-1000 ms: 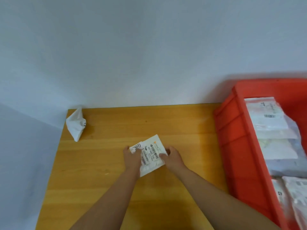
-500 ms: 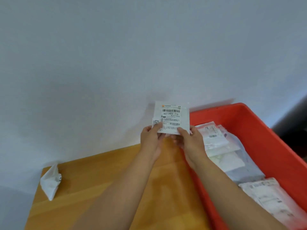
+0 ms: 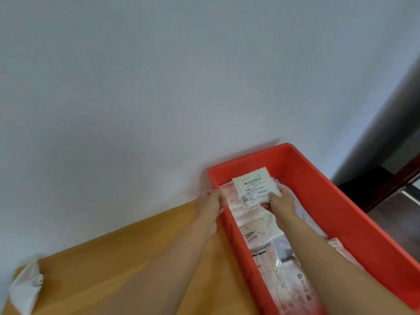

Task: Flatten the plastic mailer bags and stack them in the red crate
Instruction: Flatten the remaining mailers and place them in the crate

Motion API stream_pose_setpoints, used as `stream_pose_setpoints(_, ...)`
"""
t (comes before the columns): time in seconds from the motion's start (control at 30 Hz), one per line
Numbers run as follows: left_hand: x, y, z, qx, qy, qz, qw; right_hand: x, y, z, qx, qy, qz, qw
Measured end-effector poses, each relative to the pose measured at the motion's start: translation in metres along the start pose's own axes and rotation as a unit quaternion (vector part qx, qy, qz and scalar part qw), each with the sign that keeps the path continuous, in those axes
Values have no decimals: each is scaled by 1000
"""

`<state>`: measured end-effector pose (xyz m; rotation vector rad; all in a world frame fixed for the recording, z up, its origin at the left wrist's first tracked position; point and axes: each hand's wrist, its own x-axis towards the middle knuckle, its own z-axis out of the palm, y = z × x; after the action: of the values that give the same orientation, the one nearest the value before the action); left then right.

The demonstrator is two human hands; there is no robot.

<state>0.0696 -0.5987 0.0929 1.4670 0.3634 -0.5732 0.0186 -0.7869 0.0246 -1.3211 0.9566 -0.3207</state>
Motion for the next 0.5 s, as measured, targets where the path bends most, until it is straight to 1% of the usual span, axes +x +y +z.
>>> stream_pose_setpoints(0.17, 5, -2, -9, 13, 37, 13, 999, 21, 6, 28, -33, -58, 58, 996)
stream_pose_setpoints(0.23, 9, -1, -16, 12, 49, 16, 999, 27, 5, 38, -46, -66, 74, 994)
stream_pose_setpoints(0.3, 12, -1, -23, 12, 59, 19, 998, 28, 2, 43, -63, -52, 79, 994)
stream_pose_setpoints(0.4, 16, 1, -33, 3, 70, 24, 997, 22, -3, 46, -115, 2, 67, 991)
stream_pose_setpoints(0.5, 20, 2, -42, -11, 73, 25, 997, 8, -12, 48, -174, 51, 29, 983)
